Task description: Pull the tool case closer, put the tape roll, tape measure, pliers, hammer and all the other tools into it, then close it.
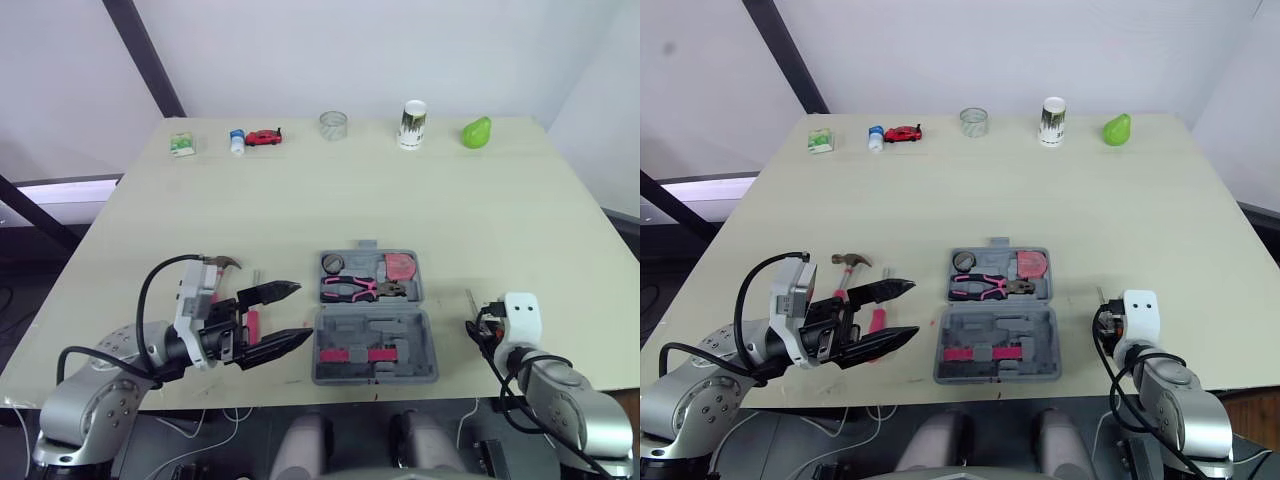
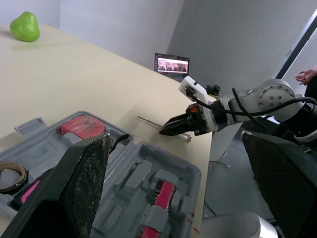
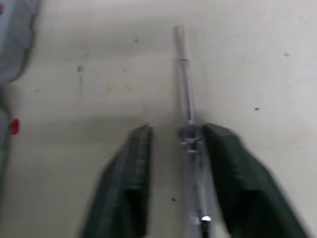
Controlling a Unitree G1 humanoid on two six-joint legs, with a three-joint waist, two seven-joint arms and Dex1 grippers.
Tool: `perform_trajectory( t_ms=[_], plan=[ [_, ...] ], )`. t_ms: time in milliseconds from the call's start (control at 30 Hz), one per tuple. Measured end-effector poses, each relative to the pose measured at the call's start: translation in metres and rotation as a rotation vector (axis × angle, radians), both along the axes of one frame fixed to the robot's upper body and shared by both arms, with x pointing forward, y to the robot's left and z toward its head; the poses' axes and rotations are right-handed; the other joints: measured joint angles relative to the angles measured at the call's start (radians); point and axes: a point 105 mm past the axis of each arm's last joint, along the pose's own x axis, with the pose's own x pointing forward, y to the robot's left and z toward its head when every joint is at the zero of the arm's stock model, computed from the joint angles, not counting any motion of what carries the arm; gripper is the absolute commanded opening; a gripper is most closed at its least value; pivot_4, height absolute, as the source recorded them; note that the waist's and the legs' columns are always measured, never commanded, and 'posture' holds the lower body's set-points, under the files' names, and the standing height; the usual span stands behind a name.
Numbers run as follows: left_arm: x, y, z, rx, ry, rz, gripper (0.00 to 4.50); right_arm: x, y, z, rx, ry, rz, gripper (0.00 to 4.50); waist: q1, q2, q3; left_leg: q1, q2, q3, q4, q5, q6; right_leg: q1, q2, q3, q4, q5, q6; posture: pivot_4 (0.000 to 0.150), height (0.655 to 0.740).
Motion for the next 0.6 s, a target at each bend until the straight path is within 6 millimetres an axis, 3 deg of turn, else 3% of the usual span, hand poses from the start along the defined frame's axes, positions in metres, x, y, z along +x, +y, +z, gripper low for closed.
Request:
perform_trajectory(
  t_ms=[67,100,233,367,433,533,600],
  plan=[
    [-0.002,0.000,0.000,-0.001,0.003,-0.012,4.50,-0.004,-0.007,0.005,0.020,0.033,0.059,4.31,0.000,0.001,0.001,0.000,0.000,0.000,0.000,0.000,0.000,0.000,0.000,0.000,0.000,0.000,0.000,0.150,0.7400],
    [-0.002,0.000,0.000,-0.001,0.003,-0.012,4.50,-0.005,-0.008,0.006,0.018,0.034,0.062,4.42,0.000,0.001,0.001,-0.001,0.000,0.000,0.000,0.000,0.000,0.000,0.000,0.000,0.000,0.000,0.000,0.150,0.7400],
    [-0.001,0.004,-0.001,0.014,-0.054,0.012,4.50,-0.012,-0.024,0.043,-0.027,0.065,0.296,4.42,-0.001,0.005,0.004,-0.001,-0.001,0.001,0.001,0.000,0.000,0.000,-0.001,0.000,-0.001,0.000,0.000,0.150,0.7400],
    [-0.004,0.009,-0.003,-0.012,-0.063,-0.029,4.50,-0.014,-0.026,0.075,-0.180,0.065,0.606,4.42,-0.003,0.005,0.005,-0.001,-0.001,0.002,0.000,0.000,0.000,0.000,0.002,-0.002,-0.001,0.000,0.001,0.150,0.7400],
    [-0.007,0.019,0.001,-0.043,-0.036,-0.087,4.50,-0.010,-0.021,0.092,-0.310,0.042,0.901,4.42,-0.004,0.004,0.006,-0.002,0.001,0.002,0.000,0.000,0.000,0.000,0.005,-0.003,-0.002,-0.002,0.004,0.150,0.7400],
    [-0.006,0.031,0.005,-0.054,-0.038,-0.120,4.50,-0.004,-0.018,0.097,-0.458,0.030,1.242,4.42,-0.004,0.005,0.008,-0.001,0.001,0.004,0.001,0.000,0.000,0.000,0.005,-0.003,-0.002,-0.002,0.004,0.150,0.7400],
    [-0.005,0.034,0.007,-0.061,-0.046,-0.123,4.50,0.000,-0.019,0.094,-0.513,0.037,1.331,4.42,-0.004,0.004,0.009,-0.002,0.001,0.003,0.001,0.000,0.000,-0.001,0.005,-0.003,-0.002,-0.001,0.004,0.150,0.7400]
  ],
)
